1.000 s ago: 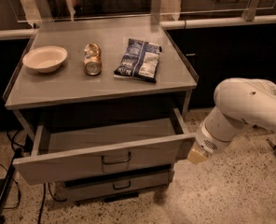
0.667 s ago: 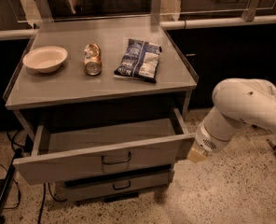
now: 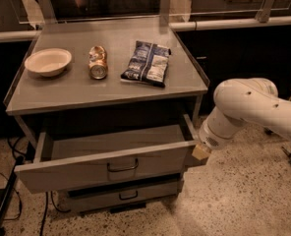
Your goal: Close top drawer
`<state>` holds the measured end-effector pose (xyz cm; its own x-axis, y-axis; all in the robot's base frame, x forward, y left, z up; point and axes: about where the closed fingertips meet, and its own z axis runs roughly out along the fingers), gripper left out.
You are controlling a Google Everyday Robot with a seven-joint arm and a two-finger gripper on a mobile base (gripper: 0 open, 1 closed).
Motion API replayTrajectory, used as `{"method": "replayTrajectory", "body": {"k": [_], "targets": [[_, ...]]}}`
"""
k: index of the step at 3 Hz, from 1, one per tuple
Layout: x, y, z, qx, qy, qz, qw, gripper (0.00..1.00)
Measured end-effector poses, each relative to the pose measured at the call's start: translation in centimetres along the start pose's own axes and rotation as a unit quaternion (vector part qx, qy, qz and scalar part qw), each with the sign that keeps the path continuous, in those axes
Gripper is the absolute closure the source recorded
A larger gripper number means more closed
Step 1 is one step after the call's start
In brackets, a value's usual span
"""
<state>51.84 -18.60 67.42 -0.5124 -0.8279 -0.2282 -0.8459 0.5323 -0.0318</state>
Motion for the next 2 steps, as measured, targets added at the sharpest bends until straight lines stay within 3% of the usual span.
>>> {"method": "replayTrajectory", "body": {"k": [2], "targets": [[-2.3,-3.6,0.3,0.028,-0.022,0.006,0.9993,1.0]]}}
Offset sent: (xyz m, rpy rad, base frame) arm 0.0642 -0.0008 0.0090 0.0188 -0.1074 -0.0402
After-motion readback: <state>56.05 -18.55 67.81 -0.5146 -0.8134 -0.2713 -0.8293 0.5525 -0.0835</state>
